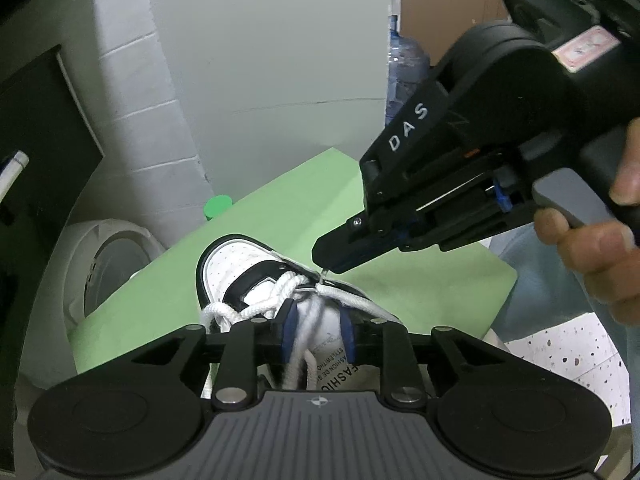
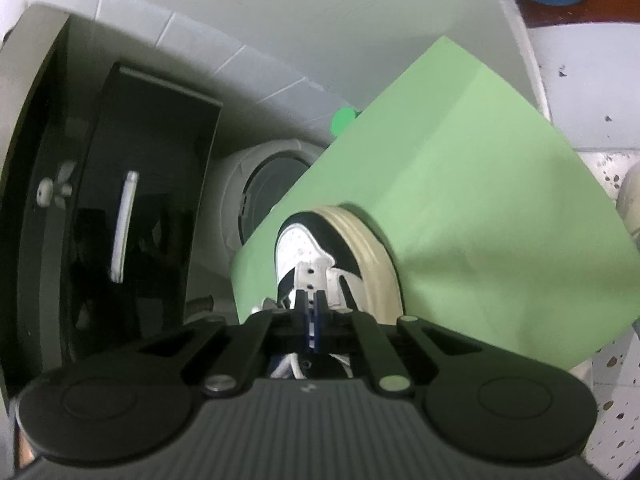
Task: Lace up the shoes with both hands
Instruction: 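Open both tools and lift them away from the sneaker's laces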
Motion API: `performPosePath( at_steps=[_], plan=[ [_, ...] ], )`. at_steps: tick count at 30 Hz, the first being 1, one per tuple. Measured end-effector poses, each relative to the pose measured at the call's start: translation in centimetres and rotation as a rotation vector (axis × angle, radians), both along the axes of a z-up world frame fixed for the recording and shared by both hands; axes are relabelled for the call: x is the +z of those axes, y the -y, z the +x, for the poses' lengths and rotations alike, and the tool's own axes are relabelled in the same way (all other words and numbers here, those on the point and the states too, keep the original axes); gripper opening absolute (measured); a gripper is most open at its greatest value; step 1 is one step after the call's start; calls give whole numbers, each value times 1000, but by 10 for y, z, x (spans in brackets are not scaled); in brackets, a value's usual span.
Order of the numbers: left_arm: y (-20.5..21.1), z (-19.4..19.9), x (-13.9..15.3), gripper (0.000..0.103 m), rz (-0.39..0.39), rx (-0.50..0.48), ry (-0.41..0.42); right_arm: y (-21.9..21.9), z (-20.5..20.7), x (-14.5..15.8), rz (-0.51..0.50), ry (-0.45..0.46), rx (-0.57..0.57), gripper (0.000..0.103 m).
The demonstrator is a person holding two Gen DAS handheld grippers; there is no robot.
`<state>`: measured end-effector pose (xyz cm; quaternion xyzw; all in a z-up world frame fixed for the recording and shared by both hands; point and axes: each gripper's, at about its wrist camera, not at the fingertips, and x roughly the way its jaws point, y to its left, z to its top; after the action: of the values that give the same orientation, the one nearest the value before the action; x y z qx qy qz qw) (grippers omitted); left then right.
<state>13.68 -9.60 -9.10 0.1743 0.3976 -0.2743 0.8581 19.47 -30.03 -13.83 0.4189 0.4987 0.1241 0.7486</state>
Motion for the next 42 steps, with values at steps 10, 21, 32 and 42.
performPosePath(
  at_steps=[10,21,32,42],
  plan=[
    [-18,-10,18,47,-40,99,-9,1,-6,15,-113,60,-9,1],
    [-45,-27,43,74,-130,279,-35,-14,-33,53,-414,208,51,93],
    [-52,-61,60,87,-156,358,2,-33,-64,71,-504,230,96,103],
    [-63,-82,74,93,-214,440,-4,-39,-91,81,-534,268,59,103]
  ],
)
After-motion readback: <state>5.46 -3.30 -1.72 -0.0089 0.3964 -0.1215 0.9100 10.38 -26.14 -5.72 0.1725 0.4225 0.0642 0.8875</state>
